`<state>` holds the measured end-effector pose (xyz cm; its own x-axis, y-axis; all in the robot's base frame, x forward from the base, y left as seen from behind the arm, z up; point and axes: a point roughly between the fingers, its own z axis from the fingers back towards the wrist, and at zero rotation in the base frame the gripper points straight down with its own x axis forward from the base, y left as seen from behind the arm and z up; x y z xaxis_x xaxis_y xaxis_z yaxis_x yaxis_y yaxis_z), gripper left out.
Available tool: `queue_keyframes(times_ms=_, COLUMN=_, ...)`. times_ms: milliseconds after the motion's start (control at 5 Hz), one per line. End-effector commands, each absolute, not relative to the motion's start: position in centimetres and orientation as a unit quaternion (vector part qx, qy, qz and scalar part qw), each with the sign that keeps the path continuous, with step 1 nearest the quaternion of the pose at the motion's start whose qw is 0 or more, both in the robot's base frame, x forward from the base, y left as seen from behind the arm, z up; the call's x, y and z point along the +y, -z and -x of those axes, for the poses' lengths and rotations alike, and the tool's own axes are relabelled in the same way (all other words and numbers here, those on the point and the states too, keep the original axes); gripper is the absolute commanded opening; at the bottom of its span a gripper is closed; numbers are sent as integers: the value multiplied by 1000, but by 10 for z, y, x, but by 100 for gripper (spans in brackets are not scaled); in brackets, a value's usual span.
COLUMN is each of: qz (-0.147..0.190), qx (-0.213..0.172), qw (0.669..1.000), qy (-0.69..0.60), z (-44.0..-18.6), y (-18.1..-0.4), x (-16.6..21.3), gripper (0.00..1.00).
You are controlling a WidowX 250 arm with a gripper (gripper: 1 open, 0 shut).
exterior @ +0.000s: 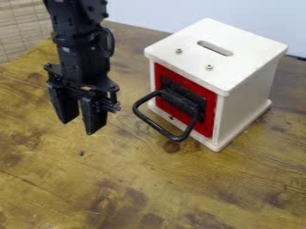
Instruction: Close the drawer
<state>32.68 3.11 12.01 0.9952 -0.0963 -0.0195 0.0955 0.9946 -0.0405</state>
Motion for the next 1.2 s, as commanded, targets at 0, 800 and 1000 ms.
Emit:
queue_keyframes(times_ms=0, qz=12, qx=-29, qw=999, qy=26, z=-331, y=-147, x=42, gripper=0)
queue_keyframes(times_ms=800, qz=-32, qx=-14, qw=999, qy=25, z=-344, y=-141, x=37, gripper=0)
queue_keyframes(times_ms=1000, qz=-21, qx=-28, qw=998, qy=46, z=-344, y=-142, x=34, gripper=0)
